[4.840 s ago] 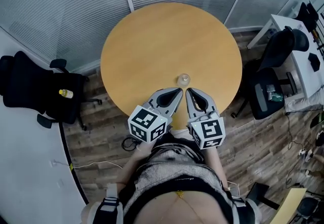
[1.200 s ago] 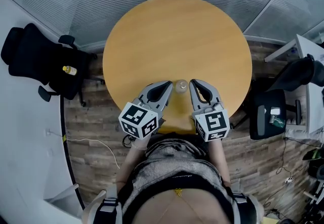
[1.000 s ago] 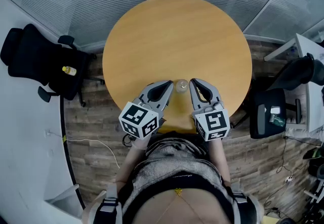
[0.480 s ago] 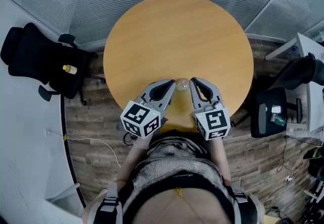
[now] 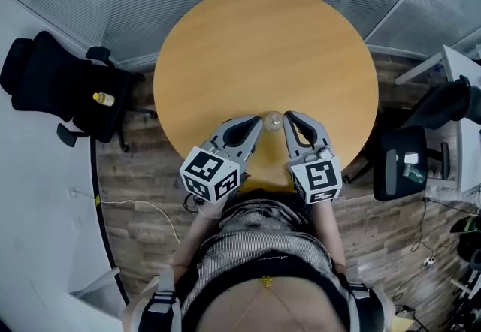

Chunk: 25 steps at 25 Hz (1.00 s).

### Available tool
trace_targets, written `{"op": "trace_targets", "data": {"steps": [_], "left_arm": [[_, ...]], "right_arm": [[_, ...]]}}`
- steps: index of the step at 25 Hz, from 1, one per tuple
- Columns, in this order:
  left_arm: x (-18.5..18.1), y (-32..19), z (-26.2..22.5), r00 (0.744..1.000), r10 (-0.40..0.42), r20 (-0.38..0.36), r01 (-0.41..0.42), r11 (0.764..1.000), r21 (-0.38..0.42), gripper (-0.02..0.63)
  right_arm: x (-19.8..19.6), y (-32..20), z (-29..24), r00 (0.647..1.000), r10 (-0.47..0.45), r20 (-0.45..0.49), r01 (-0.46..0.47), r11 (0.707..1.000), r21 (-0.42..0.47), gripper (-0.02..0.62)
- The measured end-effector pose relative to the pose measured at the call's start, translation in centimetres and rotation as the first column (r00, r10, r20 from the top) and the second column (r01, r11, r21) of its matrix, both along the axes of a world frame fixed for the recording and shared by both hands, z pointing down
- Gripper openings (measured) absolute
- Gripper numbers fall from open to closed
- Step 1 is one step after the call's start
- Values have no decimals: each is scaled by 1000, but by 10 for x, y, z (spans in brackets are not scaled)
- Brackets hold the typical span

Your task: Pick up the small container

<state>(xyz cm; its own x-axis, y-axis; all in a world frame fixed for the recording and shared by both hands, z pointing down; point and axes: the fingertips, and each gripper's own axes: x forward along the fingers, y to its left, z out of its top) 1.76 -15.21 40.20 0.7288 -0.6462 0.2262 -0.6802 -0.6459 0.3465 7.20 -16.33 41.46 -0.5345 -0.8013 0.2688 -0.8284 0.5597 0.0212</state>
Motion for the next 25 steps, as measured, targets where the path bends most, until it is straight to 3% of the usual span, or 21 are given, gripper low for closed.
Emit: {"op": "trace_targets", "data": {"steps": [14,25], "left_arm": [[-14,12,4,1000,-25,17,25,1000,-17,5],[-24,23,18,999,-43,24,44,997,-58,5]], "right_arm": [[6,-5,76,999,-27,-22,23,988,-152,21],[12,-4,143,996,-34,-81,10,958,-288,21]]}}
